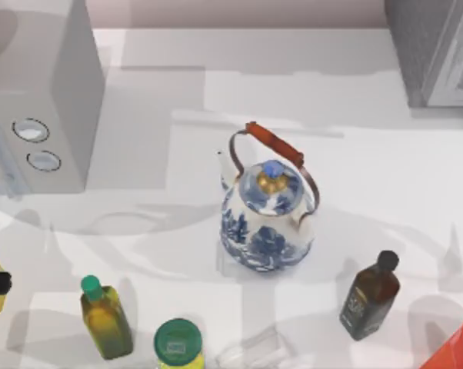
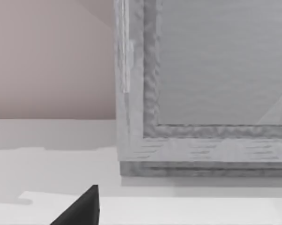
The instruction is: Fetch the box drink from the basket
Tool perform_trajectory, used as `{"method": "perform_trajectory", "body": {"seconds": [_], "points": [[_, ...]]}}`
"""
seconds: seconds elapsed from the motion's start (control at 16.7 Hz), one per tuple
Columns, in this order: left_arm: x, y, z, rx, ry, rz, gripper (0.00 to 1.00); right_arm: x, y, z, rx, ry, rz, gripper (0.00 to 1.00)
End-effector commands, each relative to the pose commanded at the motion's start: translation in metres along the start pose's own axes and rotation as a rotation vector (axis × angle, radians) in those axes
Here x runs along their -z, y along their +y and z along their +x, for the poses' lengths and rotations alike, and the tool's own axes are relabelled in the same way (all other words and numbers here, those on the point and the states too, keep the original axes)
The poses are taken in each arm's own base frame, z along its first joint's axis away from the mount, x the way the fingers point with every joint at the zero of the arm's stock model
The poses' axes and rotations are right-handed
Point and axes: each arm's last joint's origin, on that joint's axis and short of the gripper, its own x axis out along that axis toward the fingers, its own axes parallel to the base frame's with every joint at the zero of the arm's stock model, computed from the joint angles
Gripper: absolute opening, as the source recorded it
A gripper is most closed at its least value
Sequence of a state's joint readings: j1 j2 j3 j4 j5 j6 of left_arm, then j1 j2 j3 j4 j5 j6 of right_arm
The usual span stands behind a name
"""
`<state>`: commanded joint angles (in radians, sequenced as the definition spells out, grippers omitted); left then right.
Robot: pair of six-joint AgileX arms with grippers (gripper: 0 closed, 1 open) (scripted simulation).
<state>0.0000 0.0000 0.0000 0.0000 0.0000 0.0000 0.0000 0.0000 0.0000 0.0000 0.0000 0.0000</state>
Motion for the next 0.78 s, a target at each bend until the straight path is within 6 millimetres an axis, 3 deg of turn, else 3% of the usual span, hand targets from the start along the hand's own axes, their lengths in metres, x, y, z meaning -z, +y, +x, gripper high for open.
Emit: {"method": "perform_trajectory", "body": {"seconds": [0.42,0.78], "points": [[-0.005,-0.008,0.008,-0.041,0.031,0.001,0.0,0.0,0.0,0.0,0.0,0.0,0.0,1.0],[-0.032,-0.042,0.031,-0.129,0.002,0.001,0.0,0.0,0.0,0.0,0.0,0.0,0.0,1.0]]}}
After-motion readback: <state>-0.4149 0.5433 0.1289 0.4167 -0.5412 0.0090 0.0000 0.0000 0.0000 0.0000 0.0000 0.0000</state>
